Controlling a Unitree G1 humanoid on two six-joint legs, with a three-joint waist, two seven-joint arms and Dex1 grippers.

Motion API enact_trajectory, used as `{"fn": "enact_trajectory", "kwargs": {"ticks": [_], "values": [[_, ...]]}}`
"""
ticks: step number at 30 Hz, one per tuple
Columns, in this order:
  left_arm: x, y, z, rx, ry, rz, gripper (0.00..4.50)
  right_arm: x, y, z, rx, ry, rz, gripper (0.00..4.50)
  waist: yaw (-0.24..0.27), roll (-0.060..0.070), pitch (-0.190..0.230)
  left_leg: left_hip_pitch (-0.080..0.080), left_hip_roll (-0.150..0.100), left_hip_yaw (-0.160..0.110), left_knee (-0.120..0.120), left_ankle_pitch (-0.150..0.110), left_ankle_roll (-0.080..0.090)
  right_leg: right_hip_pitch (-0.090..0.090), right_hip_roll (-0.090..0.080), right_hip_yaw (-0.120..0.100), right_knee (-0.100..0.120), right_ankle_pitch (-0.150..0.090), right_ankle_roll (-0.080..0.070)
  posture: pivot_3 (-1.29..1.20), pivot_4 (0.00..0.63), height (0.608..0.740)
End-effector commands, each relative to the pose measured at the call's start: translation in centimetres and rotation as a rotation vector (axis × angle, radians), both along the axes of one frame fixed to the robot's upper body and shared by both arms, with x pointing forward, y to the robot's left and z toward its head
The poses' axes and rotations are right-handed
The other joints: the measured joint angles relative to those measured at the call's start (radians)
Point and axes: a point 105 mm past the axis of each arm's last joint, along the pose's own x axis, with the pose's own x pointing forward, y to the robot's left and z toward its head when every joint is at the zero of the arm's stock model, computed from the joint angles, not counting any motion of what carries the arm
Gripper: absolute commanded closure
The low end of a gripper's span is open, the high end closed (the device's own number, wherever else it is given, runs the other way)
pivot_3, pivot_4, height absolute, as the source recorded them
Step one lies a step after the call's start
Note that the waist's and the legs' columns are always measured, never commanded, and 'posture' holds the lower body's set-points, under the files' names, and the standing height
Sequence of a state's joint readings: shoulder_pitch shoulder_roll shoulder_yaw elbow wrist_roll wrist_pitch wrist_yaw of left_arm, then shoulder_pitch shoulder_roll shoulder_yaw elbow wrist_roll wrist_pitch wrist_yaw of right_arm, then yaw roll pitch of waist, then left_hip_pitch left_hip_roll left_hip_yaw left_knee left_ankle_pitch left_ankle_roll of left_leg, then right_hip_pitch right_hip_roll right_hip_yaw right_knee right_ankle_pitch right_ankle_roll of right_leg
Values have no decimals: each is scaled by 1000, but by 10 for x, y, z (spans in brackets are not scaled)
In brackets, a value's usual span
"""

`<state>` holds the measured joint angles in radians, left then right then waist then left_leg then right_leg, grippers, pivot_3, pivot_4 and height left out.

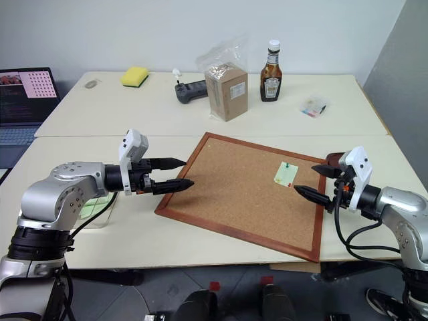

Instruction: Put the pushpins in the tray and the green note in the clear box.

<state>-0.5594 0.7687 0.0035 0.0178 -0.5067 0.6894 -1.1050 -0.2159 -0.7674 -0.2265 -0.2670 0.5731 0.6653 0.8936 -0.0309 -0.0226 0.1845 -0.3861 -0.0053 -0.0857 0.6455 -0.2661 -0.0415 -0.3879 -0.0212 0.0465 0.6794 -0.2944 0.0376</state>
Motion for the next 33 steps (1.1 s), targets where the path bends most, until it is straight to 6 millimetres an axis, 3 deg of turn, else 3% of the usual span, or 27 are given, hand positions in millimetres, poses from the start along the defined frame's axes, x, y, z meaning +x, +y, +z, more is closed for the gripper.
{"fn": "enact_trajectory", "kwargs": {"ticks": [1, 18, 26, 33], "values": [[0, -5, 5, 18, -39, -27, 48, -1, 3, 14, 3, -53, 18, 0, 0, 0, 0, 0, 0, 0, 0, 0, 0, 0, 0, 0, 0, 0, 0, 0, 150, 740], [3, -16, 10, -3, -101, -66, 48, 5, -2, 7, 8, -72, -28, 0, 0, 0, 0, 0, 0, -1, 1, 0, 0, 0, 0, -1, 1, 0, 0, 0, 150, 740], [11, -37, 5, -53, -153, -81, 1550, 11, 1, 2, 2, -97, -50, 0, 0, 0, 0, 0, 0, -1, 1, 0, 0, 0, 0, -1, 1, 0, 0, 0, 150, 740], [22, -71, -12, -33, -194, -112, 2980, 29, -2, -15, -40, -102, -98, 0, 1, 0, 0, 1, 0, 0, 2, 0, 0, 1, 0, -1, 1, 0, 0, 0, 150, 740]]}}
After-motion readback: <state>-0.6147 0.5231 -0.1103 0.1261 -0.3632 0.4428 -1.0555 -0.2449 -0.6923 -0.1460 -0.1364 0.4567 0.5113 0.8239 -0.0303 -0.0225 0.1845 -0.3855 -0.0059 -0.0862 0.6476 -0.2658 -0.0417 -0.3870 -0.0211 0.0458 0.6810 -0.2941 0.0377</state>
